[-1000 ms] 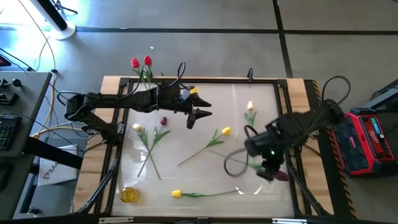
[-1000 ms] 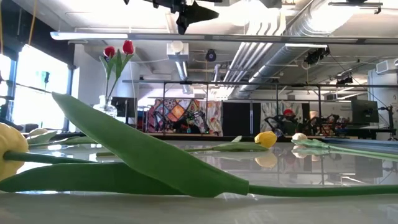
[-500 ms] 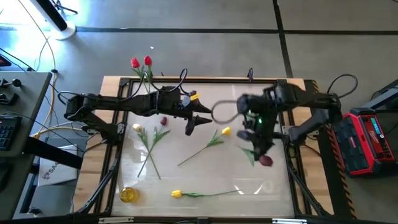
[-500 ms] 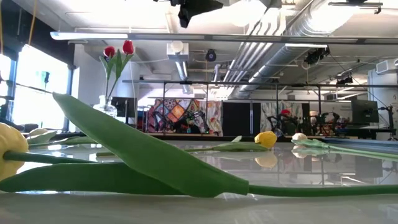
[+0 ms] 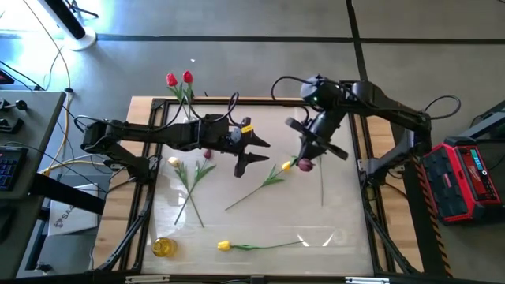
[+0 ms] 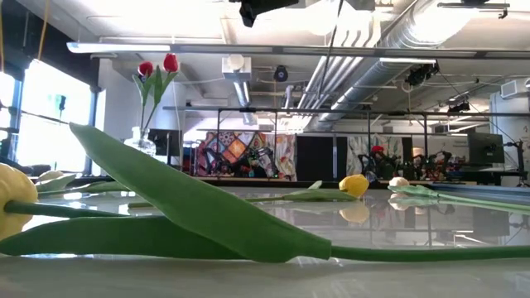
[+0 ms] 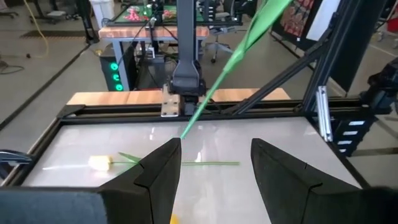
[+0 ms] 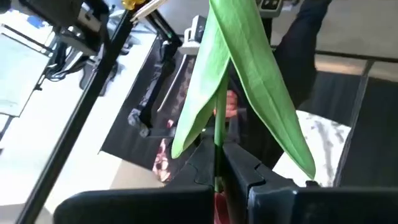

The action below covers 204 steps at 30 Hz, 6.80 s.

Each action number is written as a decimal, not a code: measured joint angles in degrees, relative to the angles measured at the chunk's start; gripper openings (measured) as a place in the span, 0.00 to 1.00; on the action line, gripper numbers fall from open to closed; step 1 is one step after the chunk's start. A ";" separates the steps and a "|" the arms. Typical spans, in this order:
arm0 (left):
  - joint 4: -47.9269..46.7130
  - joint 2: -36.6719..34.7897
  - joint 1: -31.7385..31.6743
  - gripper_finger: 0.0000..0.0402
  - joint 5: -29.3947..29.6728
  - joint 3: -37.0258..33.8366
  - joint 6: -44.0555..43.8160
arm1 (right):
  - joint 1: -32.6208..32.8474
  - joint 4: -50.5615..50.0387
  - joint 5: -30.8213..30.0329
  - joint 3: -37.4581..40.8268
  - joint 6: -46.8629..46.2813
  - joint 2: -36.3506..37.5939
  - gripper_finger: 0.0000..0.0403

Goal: Sort flowers into vase by color
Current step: Put the right dark red flower into the transparent vase

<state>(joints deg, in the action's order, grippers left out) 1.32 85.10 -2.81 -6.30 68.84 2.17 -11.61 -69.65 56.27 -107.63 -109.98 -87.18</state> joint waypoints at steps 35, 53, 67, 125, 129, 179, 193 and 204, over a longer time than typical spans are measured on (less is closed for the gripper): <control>2.82 -0.02 1.51 0.46 -2.13 0.02 4.07 | 1.85 28.42 4.20 0.00 -32.13 -1.42 0.00; 3.84 -0.02 1.79 0.46 -2.08 0.02 5.99 | 0.24 28.60 6.89 0.02 -32.32 -2.85 0.00; 6.01 -0.02 2.23 0.46 -1.70 0.02 9.30 | -0.77 37.74 7.63 0.02 -32.12 -6.06 0.00; 6.28 0.39 2.99 0.00 3.98 0.00 8.57 | -1.10 34.17 6.08 0.02 -31.06 -4.48 0.01; 6.30 0.39 2.99 0.00 5.46 0.00 8.55 | -0.97 33.95 5.40 0.02 -30.44 -4.38 0.06; 5.41 -10.99 4.37 0.00 -2.17 -0.04 -3.08 | 3.57 21.08 -45.73 0.04 79.11 5.85 0.32; 9.40 -10.99 4.49 0.00 -1.89 -0.04 -2.65 | 3.24 28.03 -46.27 0.04 81.97 8.32 0.32; 8.96 -10.97 4.74 0.00 -0.37 -0.02 3.10 | 1.03 29.80 -41.20 0.04 66.60 8.22 0.32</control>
<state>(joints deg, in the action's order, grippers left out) 10.29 74.13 1.93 -6.67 68.82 5.28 -10.58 -39.85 15.07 -107.59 -43.38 -78.96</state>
